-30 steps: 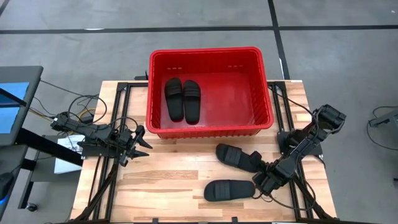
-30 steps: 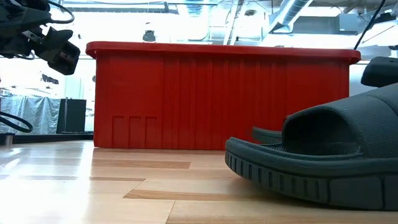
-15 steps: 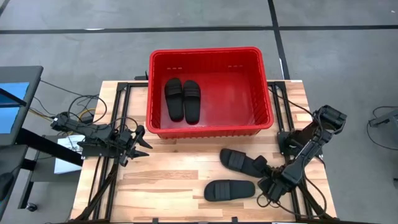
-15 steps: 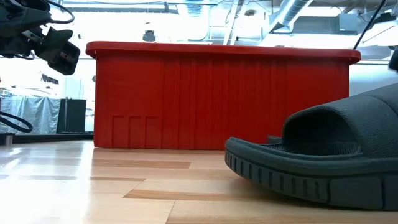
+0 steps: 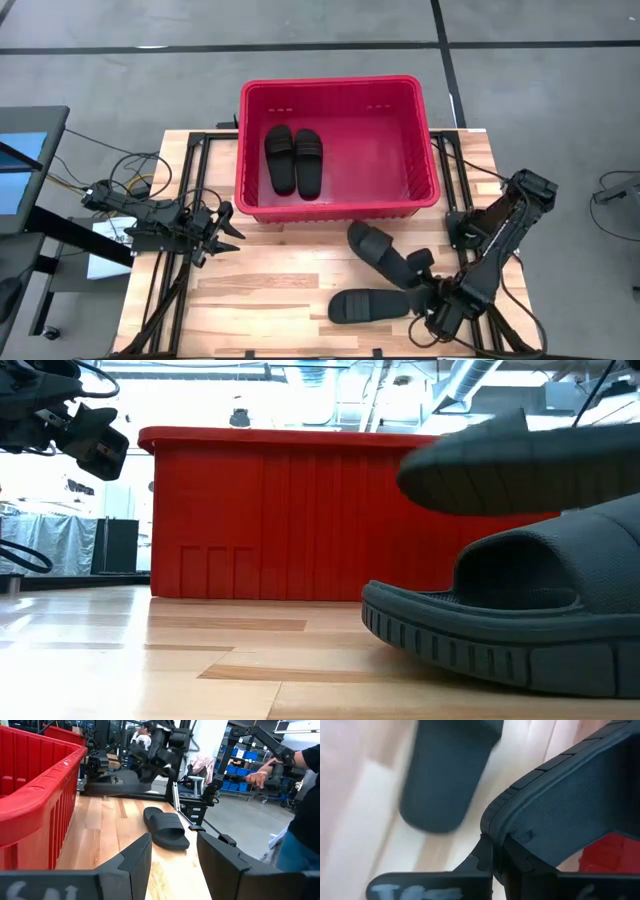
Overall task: Pick and place slides into bin
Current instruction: Put the black slipper into the bin
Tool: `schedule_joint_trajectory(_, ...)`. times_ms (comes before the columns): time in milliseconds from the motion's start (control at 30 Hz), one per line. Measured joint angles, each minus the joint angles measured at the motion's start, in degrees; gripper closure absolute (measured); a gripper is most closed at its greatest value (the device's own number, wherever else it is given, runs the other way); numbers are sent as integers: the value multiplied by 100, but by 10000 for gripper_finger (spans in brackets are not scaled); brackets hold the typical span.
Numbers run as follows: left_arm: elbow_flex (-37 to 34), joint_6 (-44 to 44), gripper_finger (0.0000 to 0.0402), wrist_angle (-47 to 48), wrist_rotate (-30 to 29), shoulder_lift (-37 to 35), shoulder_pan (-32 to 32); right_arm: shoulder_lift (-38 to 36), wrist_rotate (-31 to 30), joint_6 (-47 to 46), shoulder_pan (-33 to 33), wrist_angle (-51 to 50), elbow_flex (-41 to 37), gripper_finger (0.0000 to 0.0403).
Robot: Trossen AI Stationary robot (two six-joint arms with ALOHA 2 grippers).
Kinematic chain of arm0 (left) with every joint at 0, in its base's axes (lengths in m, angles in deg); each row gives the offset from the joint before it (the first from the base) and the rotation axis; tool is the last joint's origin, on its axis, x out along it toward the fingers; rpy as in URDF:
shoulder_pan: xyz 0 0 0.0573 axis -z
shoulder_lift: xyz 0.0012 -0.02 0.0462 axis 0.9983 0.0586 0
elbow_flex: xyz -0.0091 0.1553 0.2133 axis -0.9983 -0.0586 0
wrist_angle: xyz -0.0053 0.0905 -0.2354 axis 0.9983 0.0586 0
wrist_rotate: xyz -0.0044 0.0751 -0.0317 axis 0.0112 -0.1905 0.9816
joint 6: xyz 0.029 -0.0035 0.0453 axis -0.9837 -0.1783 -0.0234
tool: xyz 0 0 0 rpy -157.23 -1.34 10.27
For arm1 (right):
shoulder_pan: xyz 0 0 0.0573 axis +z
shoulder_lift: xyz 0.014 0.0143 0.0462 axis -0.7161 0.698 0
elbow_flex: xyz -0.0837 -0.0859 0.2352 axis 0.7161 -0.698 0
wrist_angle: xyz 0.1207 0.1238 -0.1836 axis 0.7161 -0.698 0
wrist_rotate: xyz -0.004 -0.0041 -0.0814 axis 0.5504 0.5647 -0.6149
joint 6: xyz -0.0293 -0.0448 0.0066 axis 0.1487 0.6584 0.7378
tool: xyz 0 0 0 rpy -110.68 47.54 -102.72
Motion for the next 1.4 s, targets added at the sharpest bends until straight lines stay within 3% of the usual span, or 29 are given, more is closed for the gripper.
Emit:
schedule_joint_trajectory(167,0,-2,253,0,0,0,1,381,-76,543,4,-24,851,402)
schedule_joint_trajectory(367,1,0,253,-1,-2,0,0,1189,-142,1644,-201,-451,2490,402)
schedule_joint_trajectory(567,0,0,253,0,-2,0,0,1511,-1105,2042,-994,-1724,3874,402)
schedule_joint_trajectory(700,1,0,253,-1,0,0,1,1460,-1492,2248,-1880,-1963,4517,402)
schedule_joint_trajectory(900,0,0,253,-1,0,0,2,1417,-1308,2709,-3437,-1858,5321,402)
schedule_joint_trajectory(1100,0,0,253,0,0,0,0,1425,-636,2661,-4905,-1791,5432,402)
schedule_joint_trajectory(1400,0,0,253,0,0,0,0,1772,150,2861,-6156,-2081,5441,402)
